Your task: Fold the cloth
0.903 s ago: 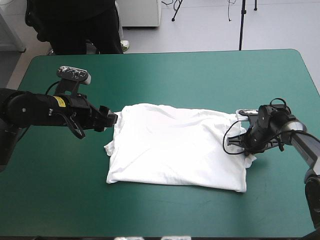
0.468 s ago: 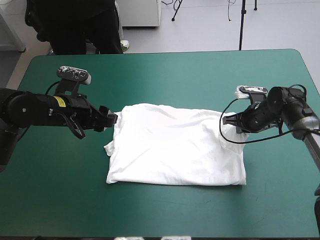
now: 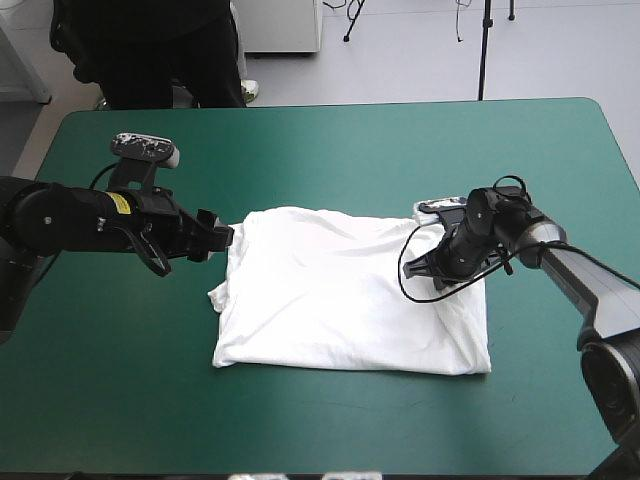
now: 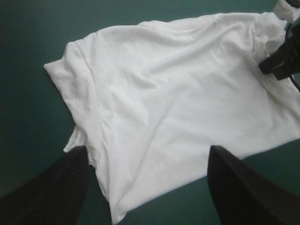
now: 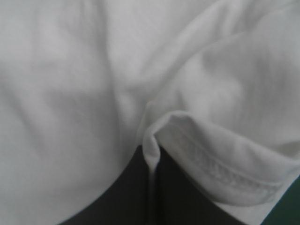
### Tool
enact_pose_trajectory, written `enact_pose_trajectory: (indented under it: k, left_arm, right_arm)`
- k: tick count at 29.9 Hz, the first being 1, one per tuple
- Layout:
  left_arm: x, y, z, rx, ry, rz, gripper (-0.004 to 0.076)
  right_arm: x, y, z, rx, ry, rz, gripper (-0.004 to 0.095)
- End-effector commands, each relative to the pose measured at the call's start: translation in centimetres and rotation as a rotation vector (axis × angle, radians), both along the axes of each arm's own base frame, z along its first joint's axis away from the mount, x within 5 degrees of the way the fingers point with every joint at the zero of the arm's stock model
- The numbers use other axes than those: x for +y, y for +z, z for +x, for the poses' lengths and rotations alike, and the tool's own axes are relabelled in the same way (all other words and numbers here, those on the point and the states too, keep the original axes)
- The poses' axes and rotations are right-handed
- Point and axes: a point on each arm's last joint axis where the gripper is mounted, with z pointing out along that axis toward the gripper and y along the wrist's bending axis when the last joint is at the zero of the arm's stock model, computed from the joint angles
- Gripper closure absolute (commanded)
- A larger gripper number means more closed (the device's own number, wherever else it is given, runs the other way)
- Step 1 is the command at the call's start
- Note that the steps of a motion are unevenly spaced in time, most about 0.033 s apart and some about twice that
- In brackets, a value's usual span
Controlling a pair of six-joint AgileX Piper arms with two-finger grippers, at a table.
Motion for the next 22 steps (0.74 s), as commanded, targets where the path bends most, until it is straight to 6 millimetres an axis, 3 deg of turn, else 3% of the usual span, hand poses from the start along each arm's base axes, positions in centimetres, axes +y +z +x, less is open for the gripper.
enact_pose_trajectory:
  k: [1, 6, 9, 13, 22]
  left_arm:
    - [0.1, 1.3, -1.2, -0.011, -0.011, -0.033, 0.0223]
    - [0.1, 1.3, -1.2, -0.012, -0.011, -0.032, 0.0223]
    - [0.2, 1.2, -1.2, -0.015, -0.006, -0.022, 0.0223]
    - [0.5, 1.2, -1.1, -0.024, 0.006, 0.006, 0.0223]
    - [1.3, 1.0, -0.8, -0.029, 0.100, 0.062, 0.0223]
  right_arm:
    - [0.1, 1.6, 0.3, -0.057, 0.052, 0.003, 0.0794]
    - [0.2, 2.0, -0.2, -0.001, 0.074, 0.008, 0.0480]
    - [0.1, 3.7, -0.5, 0.003, 0.080, 0.010, 0.0357]
    - [-0.3, 6.7, -1.2, -0.057, 0.058, 0.010, 0.0344]
    - [-3.6, 12.1, -5.0, -0.192, -0.060, -0.165, 0.0344]
